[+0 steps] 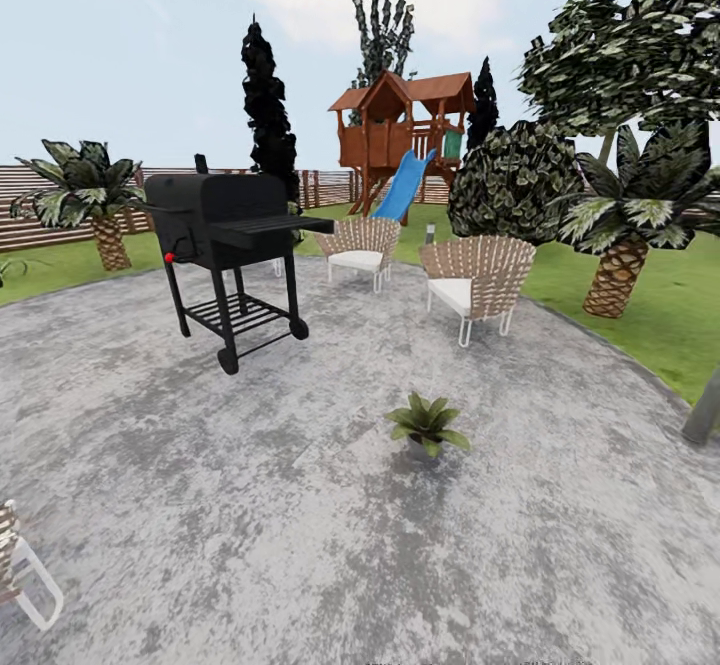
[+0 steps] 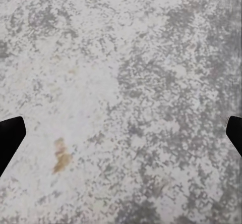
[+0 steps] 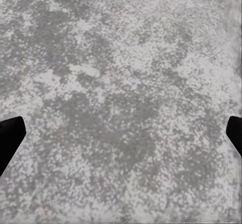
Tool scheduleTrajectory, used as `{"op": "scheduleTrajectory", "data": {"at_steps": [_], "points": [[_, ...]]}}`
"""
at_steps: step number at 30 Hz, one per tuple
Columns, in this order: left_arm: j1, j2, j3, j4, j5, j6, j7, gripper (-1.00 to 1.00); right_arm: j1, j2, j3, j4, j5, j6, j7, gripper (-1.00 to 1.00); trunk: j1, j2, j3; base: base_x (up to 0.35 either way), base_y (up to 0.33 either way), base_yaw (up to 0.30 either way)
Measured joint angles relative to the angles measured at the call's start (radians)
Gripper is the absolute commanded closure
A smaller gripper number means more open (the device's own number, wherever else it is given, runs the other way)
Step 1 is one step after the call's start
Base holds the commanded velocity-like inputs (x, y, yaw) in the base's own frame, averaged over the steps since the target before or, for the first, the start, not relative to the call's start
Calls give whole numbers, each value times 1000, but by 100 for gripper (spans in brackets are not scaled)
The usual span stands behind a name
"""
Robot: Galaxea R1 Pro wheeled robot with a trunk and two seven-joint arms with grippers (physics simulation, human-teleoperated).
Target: Pick up the pesticide atomizer in the garden and spray insectifuge to fully cover both potted plants in the garden.
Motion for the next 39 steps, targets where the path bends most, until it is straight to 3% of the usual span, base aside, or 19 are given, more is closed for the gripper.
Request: {"op": "scheduleTrajectory", "data": {"at_steps": [39], "points": [[0, 1, 0, 0, 0, 0, 1, -100, 0, 6, 6, 24, -3, 0, 3, -100, 150, -273, -134, 0, 0, -292]]}}
